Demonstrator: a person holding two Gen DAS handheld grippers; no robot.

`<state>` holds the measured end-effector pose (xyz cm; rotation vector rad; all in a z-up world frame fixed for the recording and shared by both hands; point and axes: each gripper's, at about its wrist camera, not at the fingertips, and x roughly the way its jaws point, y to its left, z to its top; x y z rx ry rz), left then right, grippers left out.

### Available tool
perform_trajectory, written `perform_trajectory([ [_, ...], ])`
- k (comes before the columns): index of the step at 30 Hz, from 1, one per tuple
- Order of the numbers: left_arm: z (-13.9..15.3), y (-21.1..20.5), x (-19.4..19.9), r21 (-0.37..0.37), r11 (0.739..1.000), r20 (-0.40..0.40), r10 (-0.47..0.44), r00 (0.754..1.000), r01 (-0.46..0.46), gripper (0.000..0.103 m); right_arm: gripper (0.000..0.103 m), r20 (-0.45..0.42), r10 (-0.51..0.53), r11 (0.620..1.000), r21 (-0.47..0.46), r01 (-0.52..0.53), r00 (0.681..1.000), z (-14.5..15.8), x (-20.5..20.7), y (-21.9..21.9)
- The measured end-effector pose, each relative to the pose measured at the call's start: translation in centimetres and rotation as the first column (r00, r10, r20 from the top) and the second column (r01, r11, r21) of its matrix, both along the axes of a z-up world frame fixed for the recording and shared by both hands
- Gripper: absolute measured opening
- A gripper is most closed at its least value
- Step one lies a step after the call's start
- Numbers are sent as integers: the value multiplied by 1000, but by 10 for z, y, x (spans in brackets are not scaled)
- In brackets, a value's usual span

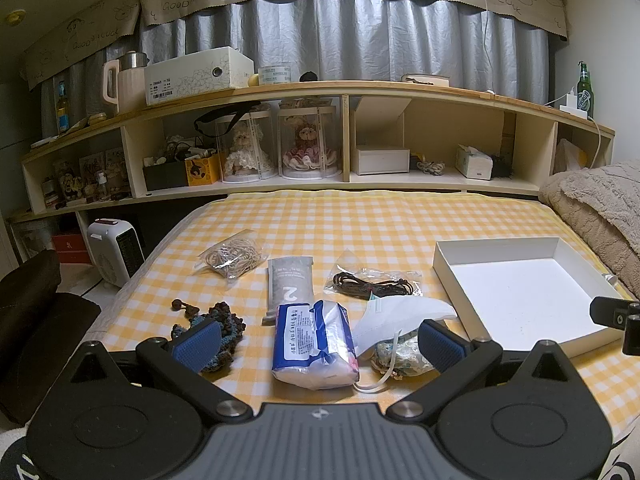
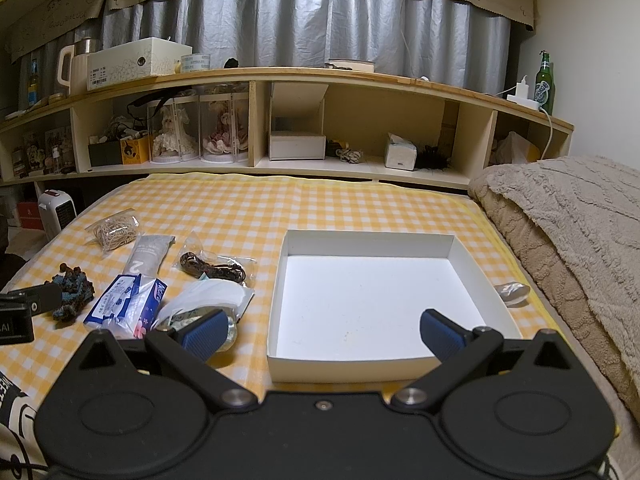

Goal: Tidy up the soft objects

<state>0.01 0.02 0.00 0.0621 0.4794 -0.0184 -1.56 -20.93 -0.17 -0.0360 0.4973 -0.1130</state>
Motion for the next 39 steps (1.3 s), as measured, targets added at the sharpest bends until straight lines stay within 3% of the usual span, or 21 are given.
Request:
perform_trajectory([
  [21,0,-1,0,-16,1000,1,-3,1000,3,103,103,1,7,1000,15,-7,1000,3,0,0],
  [26,5,0,-2,-18,1000,12,-2,1000,2,103,103,43,-7,999,32,6,999,5,-4,-2],
  [36,11,-1,-10,-23,999,5,-33,999,34,103,103,100,111,989,87,-119,989,17,-10,-4],
  [39,18,3,-10,-36,999,18,-34,999,35,103,103,146,97,991,75,-108,985,25,-3,-5],
])
